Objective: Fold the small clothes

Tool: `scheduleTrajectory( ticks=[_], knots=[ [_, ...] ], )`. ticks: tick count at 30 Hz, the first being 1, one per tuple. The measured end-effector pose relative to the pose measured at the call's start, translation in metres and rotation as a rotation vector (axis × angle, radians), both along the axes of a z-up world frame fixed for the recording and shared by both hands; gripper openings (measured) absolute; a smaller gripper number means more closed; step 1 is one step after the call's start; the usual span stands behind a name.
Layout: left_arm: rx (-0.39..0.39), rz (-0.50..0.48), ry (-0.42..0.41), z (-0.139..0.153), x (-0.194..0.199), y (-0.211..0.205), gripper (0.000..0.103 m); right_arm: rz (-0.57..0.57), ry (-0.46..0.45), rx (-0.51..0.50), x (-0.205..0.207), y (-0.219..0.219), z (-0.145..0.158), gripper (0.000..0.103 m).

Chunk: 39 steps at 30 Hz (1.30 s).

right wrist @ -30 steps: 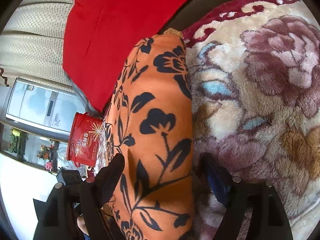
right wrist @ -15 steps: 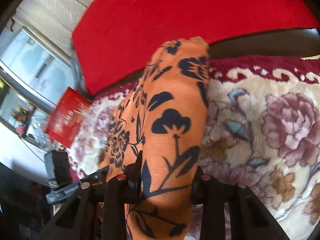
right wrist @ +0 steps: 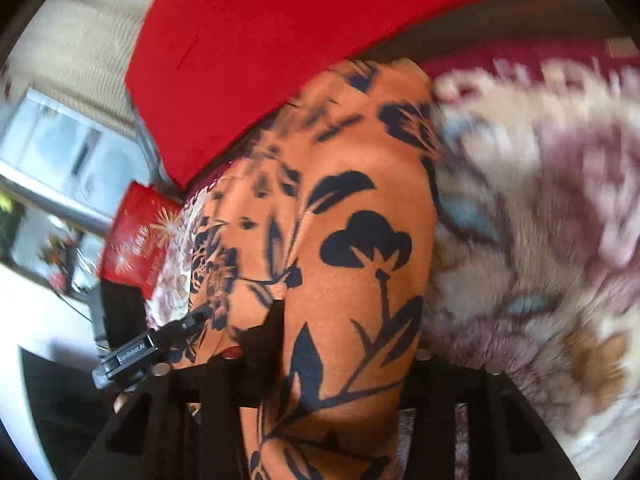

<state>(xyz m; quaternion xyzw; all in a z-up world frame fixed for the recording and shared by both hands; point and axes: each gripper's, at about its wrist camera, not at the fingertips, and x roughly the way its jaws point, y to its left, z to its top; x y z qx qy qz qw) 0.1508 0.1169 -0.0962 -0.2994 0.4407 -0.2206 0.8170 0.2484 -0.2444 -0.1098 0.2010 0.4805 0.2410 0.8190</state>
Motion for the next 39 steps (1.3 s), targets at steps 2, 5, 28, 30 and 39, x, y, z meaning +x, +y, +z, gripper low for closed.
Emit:
scheduleTrajectory(
  ticks=[2, 5, 28, 30, 39],
  knots=[
    [-0.024, -0.006, -0.075, 0.032, 0.003, -0.007, 0.021, 0.016, -0.080, -0.017, -0.005, 0.005, 0.036, 0.038],
    [-0.019, -0.039, -0.176, 0.077, 0.013, -0.028, 0.021, 0.015, -0.181, -0.008, -0.004, -0.007, 0.086, 0.038],
    [0.239, -0.005, -0.079, 0.027, -0.009, -0.085, 0.068, -0.242, -0.286, 0.094, -0.046, -0.095, 0.057, 0.082],
    [0.324, 0.017, 0.004, 0.004, -0.005, -0.089, 0.067, -0.167, -0.305, 0.111, -0.051, -0.074, 0.056, 0.087],
    [0.365, 0.133, -0.114, 0.041, -0.034, -0.083, 0.078, -0.142, -0.287, -0.142, -0.064, -0.032, 0.034, 0.089]
  ],
)
